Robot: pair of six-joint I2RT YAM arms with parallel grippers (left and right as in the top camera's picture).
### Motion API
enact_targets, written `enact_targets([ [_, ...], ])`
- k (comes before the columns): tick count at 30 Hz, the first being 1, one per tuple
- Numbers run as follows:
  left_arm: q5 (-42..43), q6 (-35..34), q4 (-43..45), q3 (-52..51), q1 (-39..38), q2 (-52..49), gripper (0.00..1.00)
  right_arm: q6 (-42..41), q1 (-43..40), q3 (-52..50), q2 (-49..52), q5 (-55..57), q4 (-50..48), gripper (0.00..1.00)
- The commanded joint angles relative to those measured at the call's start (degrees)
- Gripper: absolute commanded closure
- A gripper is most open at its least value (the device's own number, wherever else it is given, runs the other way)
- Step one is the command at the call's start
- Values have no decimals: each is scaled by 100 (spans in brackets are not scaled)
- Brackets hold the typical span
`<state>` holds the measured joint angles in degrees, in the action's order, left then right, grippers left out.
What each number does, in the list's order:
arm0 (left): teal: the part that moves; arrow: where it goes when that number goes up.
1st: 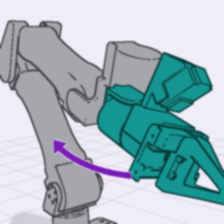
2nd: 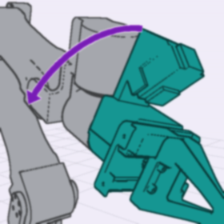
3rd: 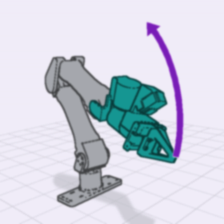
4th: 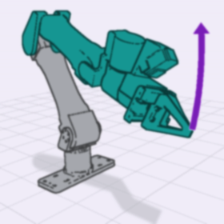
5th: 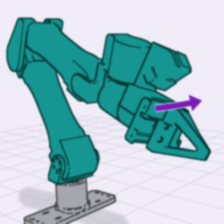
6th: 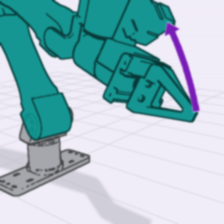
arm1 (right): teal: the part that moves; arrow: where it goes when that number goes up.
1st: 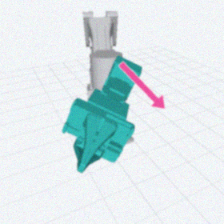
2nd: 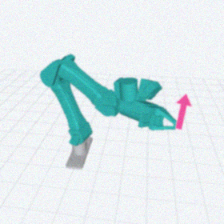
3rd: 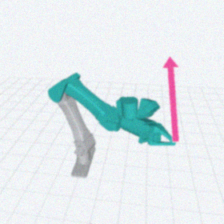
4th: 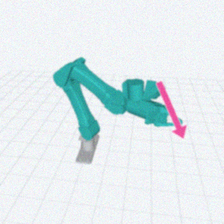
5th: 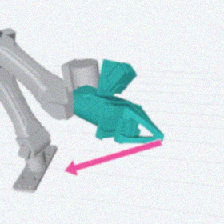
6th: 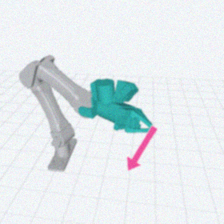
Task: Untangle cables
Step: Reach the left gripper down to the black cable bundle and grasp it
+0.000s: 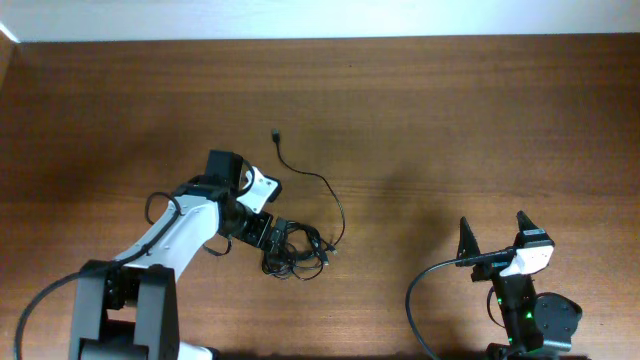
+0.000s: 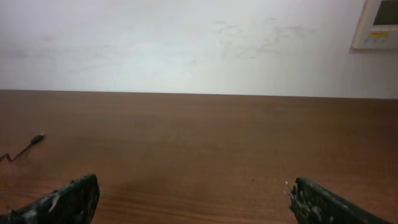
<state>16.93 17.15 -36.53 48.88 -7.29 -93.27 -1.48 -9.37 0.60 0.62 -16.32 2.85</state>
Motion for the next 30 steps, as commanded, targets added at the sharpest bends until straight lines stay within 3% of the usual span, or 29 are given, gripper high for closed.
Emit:
enact_targets([
  [1,-20,11,50,-33,-24,-160,0,0,39,-26,-44,48,37,2],
  [8,-173,9,136,-33,-24,-417,1,0,39,-26,-44,48,37,2],
  [13,-439,7,179,-33,-122,-422,8,0,39,-26,-44,48,37,1],
  [21,-778,7,282,-33,-636,-422,6,-2,39,-26,-44,48,37,1],
  [27,-929,9,319,-33,-660,-422,14,0,39,-26,-44,48,37,1],
  [30,-929,9,356,-33,-660,-422,41,0,39,-26,-44,48,37,2],
])
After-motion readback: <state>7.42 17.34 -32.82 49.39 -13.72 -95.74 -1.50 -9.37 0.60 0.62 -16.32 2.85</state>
